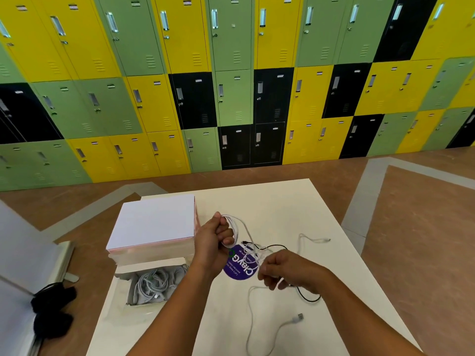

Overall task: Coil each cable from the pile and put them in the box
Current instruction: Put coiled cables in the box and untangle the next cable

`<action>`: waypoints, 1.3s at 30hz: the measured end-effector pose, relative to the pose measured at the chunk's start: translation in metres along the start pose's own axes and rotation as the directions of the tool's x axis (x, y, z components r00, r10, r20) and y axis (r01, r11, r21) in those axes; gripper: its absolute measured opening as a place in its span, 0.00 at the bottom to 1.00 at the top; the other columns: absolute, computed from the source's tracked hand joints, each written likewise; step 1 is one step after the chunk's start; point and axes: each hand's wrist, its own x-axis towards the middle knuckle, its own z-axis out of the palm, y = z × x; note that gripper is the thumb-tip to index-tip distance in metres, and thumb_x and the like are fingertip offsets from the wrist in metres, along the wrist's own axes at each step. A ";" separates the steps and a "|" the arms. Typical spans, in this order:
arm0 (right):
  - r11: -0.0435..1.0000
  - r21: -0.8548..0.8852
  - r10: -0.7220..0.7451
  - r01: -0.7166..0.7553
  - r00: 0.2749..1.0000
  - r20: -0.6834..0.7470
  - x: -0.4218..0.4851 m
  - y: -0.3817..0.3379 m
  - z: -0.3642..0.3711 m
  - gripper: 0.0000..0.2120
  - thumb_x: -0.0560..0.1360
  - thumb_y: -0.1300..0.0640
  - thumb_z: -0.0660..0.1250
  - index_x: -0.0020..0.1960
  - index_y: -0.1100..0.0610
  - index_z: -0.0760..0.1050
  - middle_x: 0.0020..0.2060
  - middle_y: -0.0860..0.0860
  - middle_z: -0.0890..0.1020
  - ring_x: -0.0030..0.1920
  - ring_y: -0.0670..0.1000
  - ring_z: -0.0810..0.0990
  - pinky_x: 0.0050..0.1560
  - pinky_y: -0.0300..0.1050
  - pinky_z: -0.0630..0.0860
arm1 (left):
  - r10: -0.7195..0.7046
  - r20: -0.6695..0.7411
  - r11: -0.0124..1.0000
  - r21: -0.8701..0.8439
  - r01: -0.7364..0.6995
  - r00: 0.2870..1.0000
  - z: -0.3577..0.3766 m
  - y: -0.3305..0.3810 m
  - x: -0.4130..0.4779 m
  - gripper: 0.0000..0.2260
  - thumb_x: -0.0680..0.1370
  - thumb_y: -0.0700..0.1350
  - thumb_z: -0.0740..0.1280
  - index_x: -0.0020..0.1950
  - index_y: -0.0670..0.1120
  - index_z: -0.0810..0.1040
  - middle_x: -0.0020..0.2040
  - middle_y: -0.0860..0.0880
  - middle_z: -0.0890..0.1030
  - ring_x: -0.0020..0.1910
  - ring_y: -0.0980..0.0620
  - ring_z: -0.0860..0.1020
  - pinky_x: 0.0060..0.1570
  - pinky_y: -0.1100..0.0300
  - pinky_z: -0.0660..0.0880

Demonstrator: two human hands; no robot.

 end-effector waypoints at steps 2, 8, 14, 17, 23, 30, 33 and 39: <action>1.000 -0.001 0.010 -0.010 0.999 0.034 -0.003 0.000 0.001 0.10 0.81 0.55 0.64 0.46 0.53 0.83 0.38 0.48 0.84 0.41 0.46 0.81 0.44 0.42 0.74 | 0.013 -0.002 1.000 0.003 -0.013 1.000 -0.001 0.005 0.002 0.16 0.86 0.45 0.56 0.38 0.44 0.70 0.27 0.53 0.58 0.22 0.58 0.59 0.21 0.67 0.60; 0.974 0.144 -0.121 0.172 0.943 -0.310 0.004 -0.021 0.002 0.07 0.78 0.61 0.69 0.48 0.61 0.86 0.28 0.48 0.77 0.28 0.42 0.72 0.30 0.33 0.68 | -0.057 0.043 0.998 0.038 0.055 0.997 -0.003 -0.004 -0.003 0.16 0.85 0.45 0.57 0.39 0.43 0.70 0.28 0.53 0.59 0.23 0.58 0.59 0.22 0.67 0.60; 0.788 0.482 -0.128 0.383 0.868 -0.479 0.013 -0.040 -0.001 0.06 0.76 0.65 0.71 0.46 0.70 0.82 0.33 0.60 0.80 0.35 0.56 0.80 0.40 0.48 0.80 | -0.149 0.131 0.983 0.122 0.134 0.980 0.004 -0.018 -0.010 0.16 0.84 0.45 0.58 0.38 0.43 0.71 0.29 0.52 0.59 0.24 0.58 0.58 0.23 0.67 0.58; 0.749 0.530 -0.096 0.398 0.856 -0.507 0.013 -0.046 0.002 0.04 0.76 0.67 0.71 0.44 0.68 0.79 0.34 0.61 0.81 0.35 0.57 0.81 0.38 0.49 0.81 | -0.180 0.183 0.976 0.156 0.152 0.966 0.009 -0.018 -0.012 0.16 0.84 0.45 0.58 0.37 0.43 0.70 0.29 0.52 0.59 0.25 0.58 0.57 0.23 0.67 0.58; 0.771 0.508 -0.105 0.383 0.864 -0.492 0.012 -0.049 0.006 0.08 0.77 0.63 0.71 0.39 0.63 0.77 0.34 0.60 0.81 0.33 0.56 0.80 0.36 0.47 0.79 | -0.276 0.263 0.960 0.128 0.250 0.924 0.011 -0.015 -0.018 0.16 0.84 0.45 0.57 0.38 0.41 0.71 0.27 0.52 0.61 0.23 0.59 0.60 0.23 0.67 0.59; 0.855 0.492 -0.040 0.167 0.965 -0.258 0.007 -0.050 0.011 0.10 0.80 0.55 0.64 0.46 0.60 0.81 0.37 0.55 0.80 0.34 0.51 0.76 0.31 0.42 0.69 | -0.166 0.230 0.959 0.266 0.102 0.959 0.012 -0.016 -0.018 0.15 0.82 0.45 0.61 0.38 0.40 0.74 0.28 0.49 0.62 0.24 0.57 0.60 0.24 0.66 0.60; 0.788 0.599 -0.076 0.141 0.988 -0.133 0.005 -0.051 0.012 0.19 0.83 0.47 0.59 0.50 0.60 0.81 0.41 0.56 0.81 0.36 0.50 0.75 0.33 0.44 0.68 | -0.090 0.192 0.937 0.348 0.018 0.977 0.006 -0.014 -0.013 0.13 0.80 0.49 0.65 0.40 0.41 0.76 0.29 0.46 0.65 0.29 0.52 0.63 0.30 0.62 0.65; 0.906 0.363 -0.173 0.218 0.973 -0.155 0.010 -0.047 0.014 0.07 0.77 0.60 0.71 0.54 0.61 0.80 0.45 0.57 0.84 0.45 0.55 0.80 0.37 0.42 0.74 | 0.029 0.135 0.854 0.512 -0.095 0.990 0.004 -0.018 -0.013 0.15 0.82 0.48 0.63 0.40 0.42 0.75 0.29 0.45 0.72 0.27 0.51 0.67 0.31 0.61 0.67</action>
